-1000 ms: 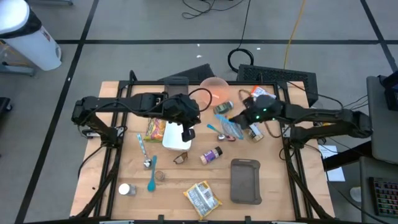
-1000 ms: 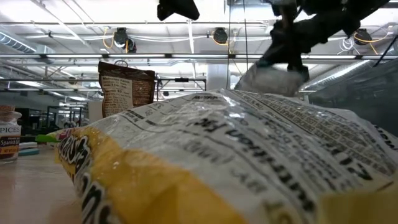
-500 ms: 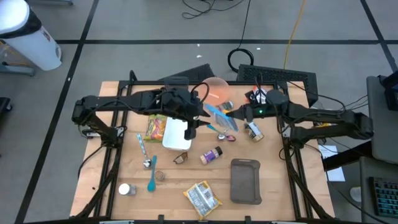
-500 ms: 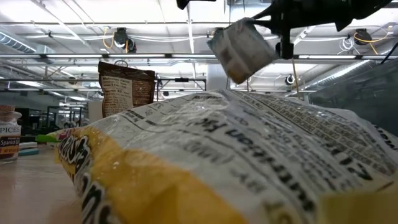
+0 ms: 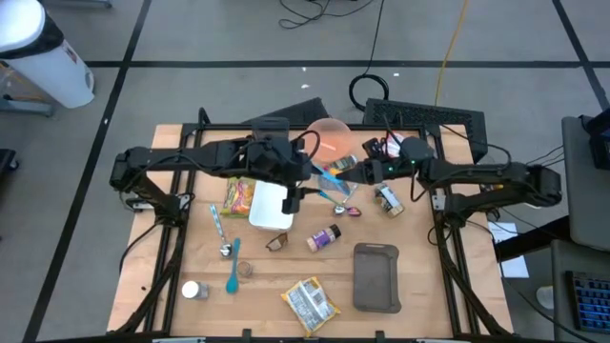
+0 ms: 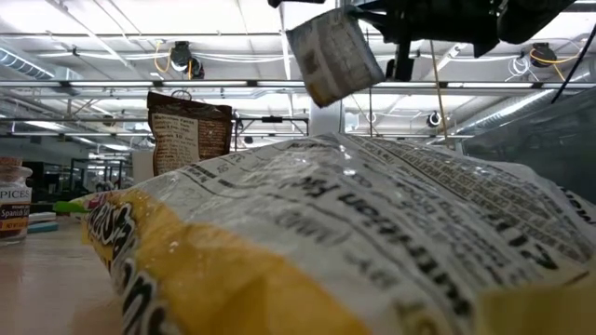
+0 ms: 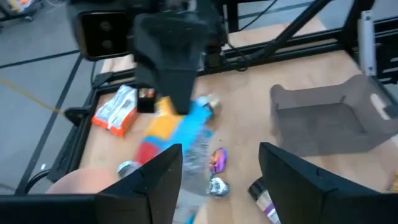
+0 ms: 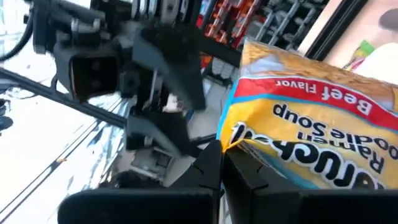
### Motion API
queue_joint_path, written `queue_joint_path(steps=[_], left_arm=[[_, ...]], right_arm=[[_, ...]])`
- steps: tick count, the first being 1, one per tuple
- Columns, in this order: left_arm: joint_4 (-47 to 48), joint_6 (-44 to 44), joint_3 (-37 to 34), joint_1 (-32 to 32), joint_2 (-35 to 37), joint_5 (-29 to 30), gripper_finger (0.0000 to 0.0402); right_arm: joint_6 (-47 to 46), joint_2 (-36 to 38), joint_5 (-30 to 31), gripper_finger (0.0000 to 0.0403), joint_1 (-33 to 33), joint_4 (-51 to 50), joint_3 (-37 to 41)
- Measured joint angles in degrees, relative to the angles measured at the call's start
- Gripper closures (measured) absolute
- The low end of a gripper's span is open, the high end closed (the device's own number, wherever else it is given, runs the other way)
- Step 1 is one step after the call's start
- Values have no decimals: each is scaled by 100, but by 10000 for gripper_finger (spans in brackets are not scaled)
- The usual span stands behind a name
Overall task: Pick & Place Food Item
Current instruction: Put blue noodle pack into the bottom black transparent bin
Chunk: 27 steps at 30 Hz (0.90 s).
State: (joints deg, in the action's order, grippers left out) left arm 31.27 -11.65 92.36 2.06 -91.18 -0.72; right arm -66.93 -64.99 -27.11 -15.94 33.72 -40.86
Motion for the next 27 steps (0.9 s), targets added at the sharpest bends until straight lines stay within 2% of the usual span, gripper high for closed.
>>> queue_joint_path(steps=[9, 17, 27], left_arm=[[28, -58, 0, 181, 0, 60, 214], [53, -65, 0, 217, 0, -114, 220], [275, -237, 0, 217, 0, 228, 220]], right_arm=[[-247, -171, -15, 403, 31, 558, 0], [-290, -175, -7, 403, 31, 673, 0], [-402, -173, -17, 403, 82, 853, 0]])
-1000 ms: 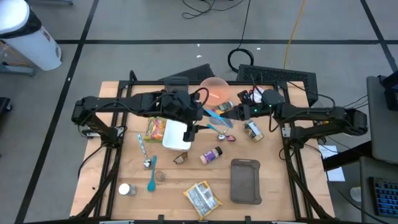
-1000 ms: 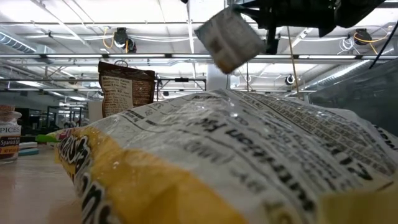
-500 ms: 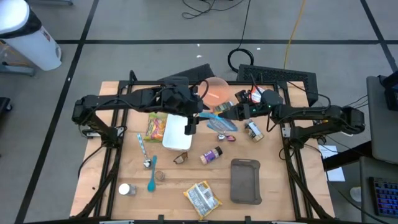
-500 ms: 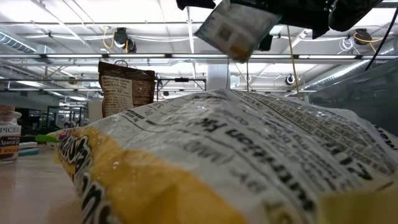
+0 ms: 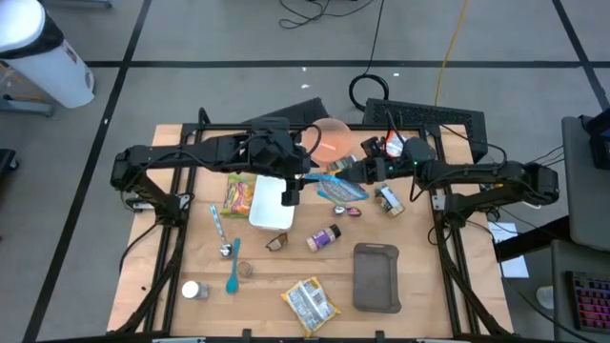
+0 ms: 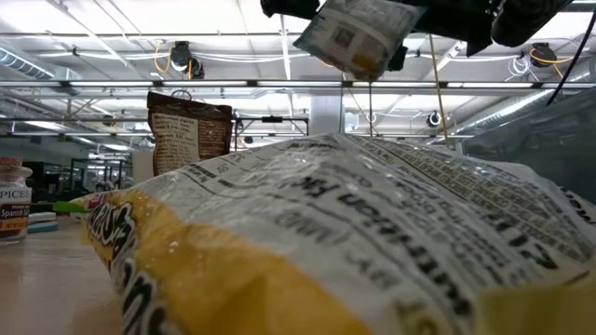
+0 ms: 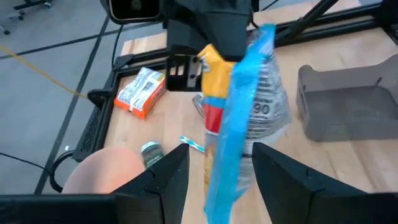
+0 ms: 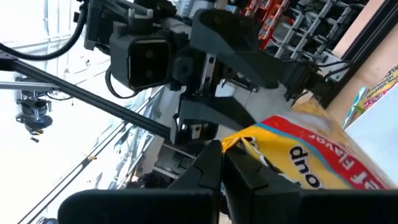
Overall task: Pick & Place Food Item
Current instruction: Put blue noodle pack into the bottom black transparent bin
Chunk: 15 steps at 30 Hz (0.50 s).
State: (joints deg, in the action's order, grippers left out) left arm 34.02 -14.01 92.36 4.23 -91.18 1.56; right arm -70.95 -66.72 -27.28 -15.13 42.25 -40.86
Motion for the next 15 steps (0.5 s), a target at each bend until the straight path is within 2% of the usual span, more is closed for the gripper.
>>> queue_joint_path(steps=[15], left_arm=[[533, -53, 2, 181, 0, 150, 220]], right_arm=[[-85, 2, 14, 403, 180, 598, -2]])
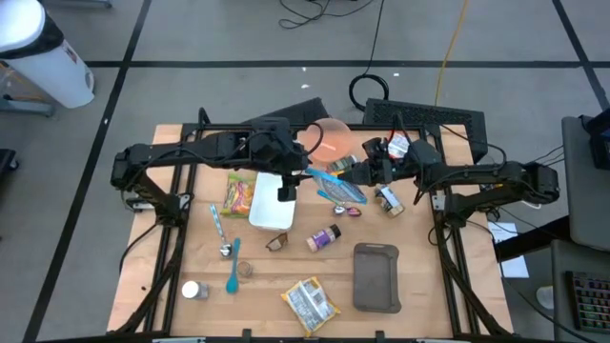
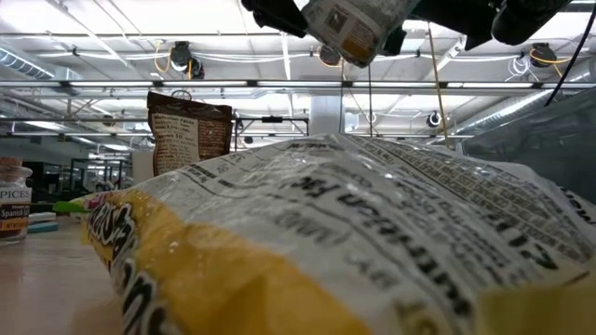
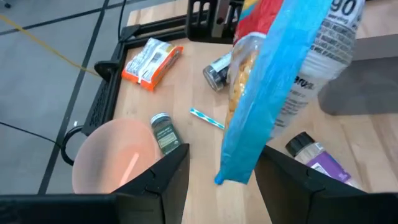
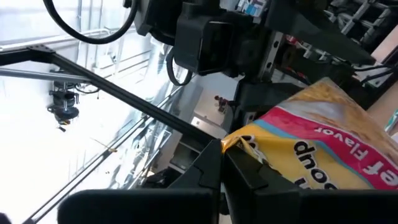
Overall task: Pick & Place Food Item
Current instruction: Put blue noodle pack into the bottom black transparent bin
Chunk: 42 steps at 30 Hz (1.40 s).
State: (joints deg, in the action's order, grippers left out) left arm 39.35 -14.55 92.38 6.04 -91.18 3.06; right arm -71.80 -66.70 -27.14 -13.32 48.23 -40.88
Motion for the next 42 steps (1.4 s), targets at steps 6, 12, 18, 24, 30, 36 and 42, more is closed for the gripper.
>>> queue_joint_path(steps=[6, 12, 18, 24, 30, 36, 42], left_arm=[[-129, 0, 0, -2, 0, -6, 220], [-314, 7, 0, 0, 4, -166, 220], [-314, 26, 0, -2, 7, -194, 229], [-314, 49, 0, -2, 7, -194, 300], [-312, 109, 0, 0, 11, -194, 383], [-314, 115, 0, 1, 15, -194, 396], [-327, 365, 0, 86, 15, -506, 398]], right_arm=[[10, 0, 0, 403, -7, -5, 0], [35, 0, -13, 403, -7, -110, 0], [66, 0, -15, 403, -7, -173, 0], [66, 0, -16, 403, -7, -173, 0], [66, 0, -17, 403, -7, -175, 0], [90, 0, -17, 403, -7, -175, 0], [380, -4, 37, 399, -9, 96, 0]])
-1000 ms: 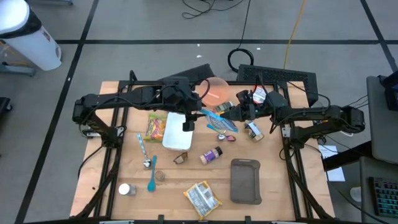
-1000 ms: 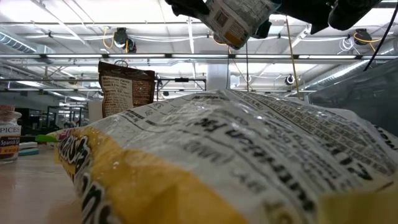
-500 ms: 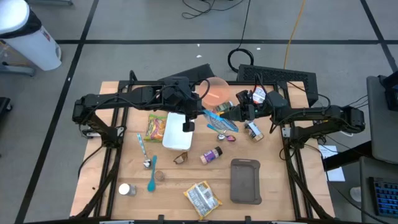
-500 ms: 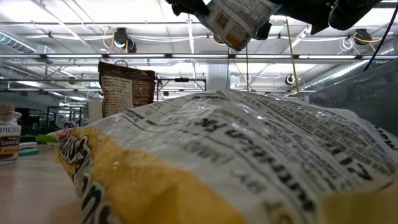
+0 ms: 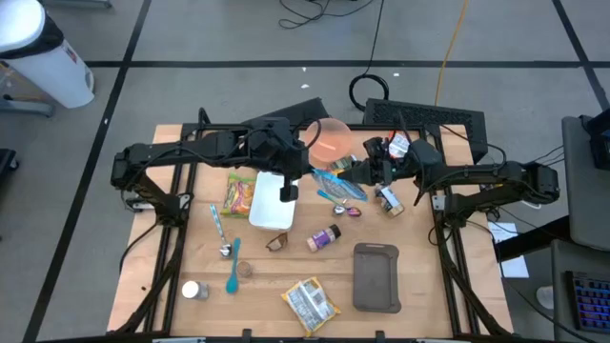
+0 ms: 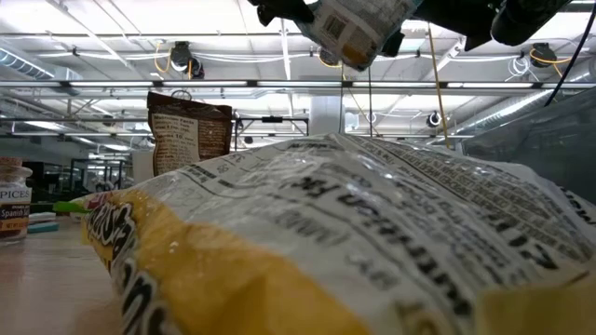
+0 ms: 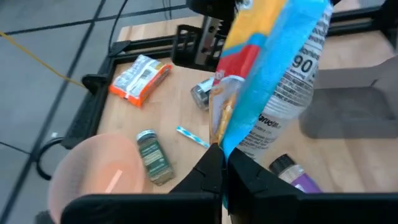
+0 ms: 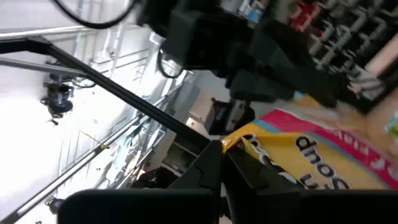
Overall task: Pick & Place Food Item
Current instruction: Put blue noodle pack into the bottom black transparent bin
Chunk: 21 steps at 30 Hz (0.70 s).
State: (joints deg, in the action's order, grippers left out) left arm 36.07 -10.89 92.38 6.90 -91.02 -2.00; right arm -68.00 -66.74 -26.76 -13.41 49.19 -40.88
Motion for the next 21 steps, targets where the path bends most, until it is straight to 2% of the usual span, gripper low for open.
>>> queue_joint_path(steps=[5, 15, 18, 21], left_arm=[[42, 183, 15, 28, 0, -140, 399], [655, 225, 695, 26, 0, -407, 400], [822, 235, 907, 27, 1, -616, 400], [865, 372, 957, 27, 2, -880, 401]], right_arm=[[-101, 41, 275, 360, -179, 105, 0], [-321, 72, 271, 229, -876, 1230, -4], [-219, 79, 264, 207, -1141, 1621, -52], [15, 81, 60, 199, -1360, 1475, -378]])
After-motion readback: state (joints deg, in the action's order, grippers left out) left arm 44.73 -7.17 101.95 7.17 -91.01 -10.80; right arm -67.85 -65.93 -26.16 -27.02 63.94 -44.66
